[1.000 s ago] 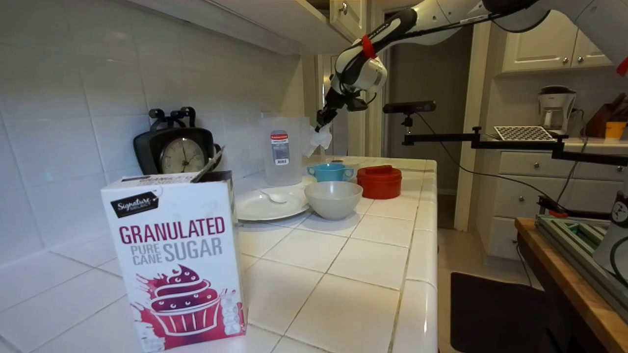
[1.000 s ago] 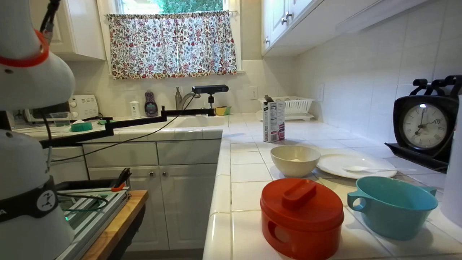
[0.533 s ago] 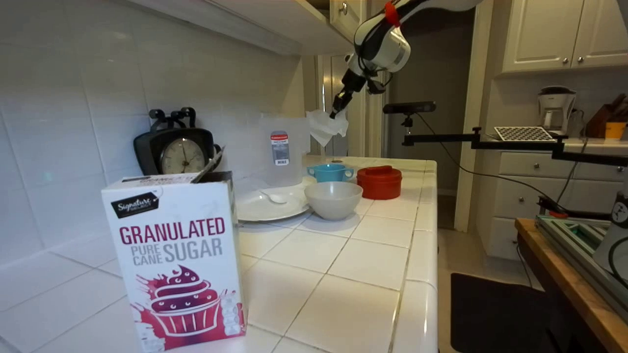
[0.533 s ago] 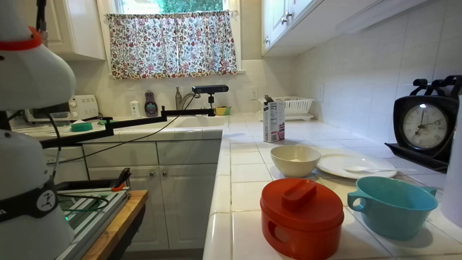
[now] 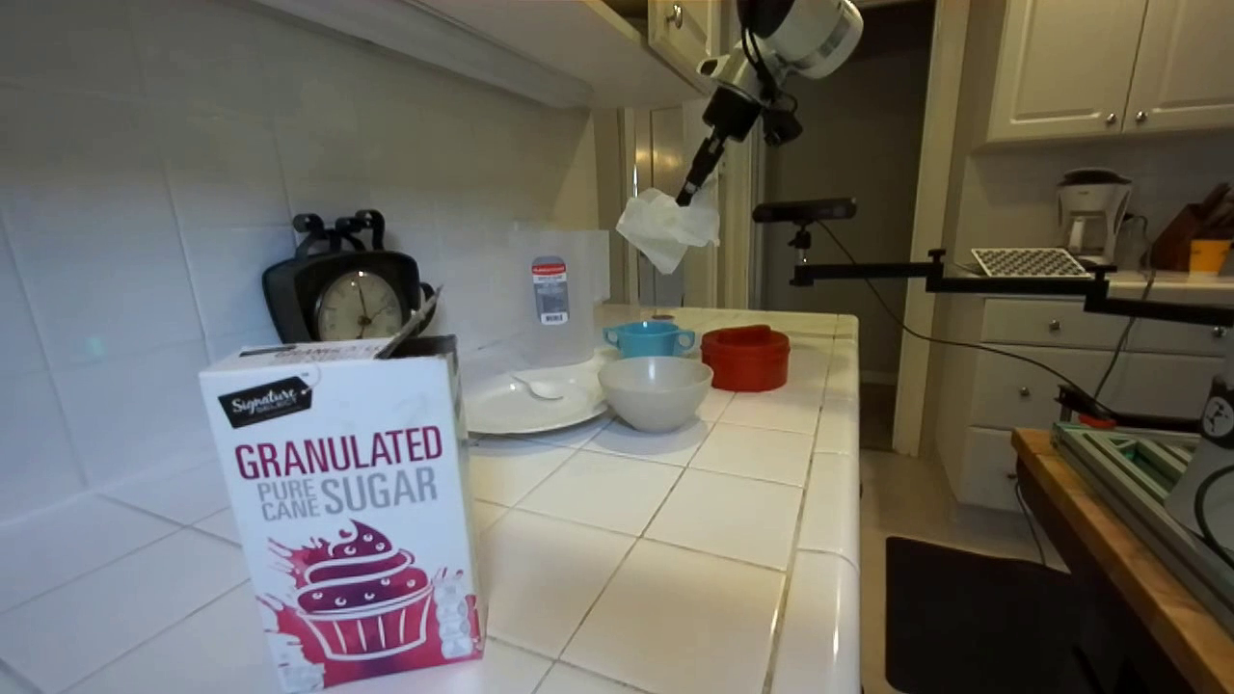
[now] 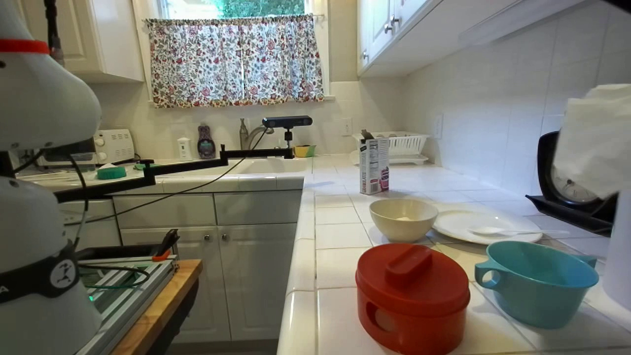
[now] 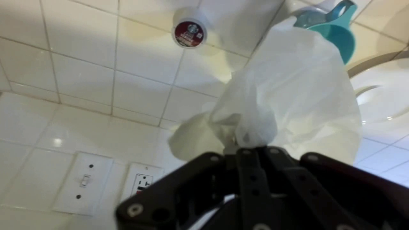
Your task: Use the napkin to wipe the white plate then place the napkin back
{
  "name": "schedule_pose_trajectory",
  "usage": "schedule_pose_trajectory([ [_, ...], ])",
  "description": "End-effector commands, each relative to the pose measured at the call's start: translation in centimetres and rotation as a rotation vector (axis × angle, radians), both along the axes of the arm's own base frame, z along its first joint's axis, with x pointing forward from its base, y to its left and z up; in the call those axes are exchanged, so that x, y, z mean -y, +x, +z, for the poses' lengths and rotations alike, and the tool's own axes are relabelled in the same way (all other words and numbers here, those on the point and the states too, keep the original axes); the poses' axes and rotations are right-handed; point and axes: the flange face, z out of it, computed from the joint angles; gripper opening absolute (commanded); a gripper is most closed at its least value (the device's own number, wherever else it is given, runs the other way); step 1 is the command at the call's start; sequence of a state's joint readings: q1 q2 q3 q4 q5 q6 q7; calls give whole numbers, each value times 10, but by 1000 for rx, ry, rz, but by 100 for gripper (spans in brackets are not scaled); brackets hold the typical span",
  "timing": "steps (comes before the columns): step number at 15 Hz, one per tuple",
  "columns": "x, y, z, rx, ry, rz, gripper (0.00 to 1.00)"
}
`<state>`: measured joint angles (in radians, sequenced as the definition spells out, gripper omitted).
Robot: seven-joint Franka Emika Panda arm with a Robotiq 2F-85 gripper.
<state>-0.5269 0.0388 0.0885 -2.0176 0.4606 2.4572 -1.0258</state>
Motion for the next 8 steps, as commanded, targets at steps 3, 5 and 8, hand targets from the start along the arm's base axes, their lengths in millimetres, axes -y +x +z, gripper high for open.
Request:
schedule_pose_trajectory([
  [3, -36, -25, 4, -7, 6, 175, 0],
  [5, -56, -19, -1, 15, 34, 201, 0],
  [8, -87, -5, -7, 49, 90, 236, 0],
])
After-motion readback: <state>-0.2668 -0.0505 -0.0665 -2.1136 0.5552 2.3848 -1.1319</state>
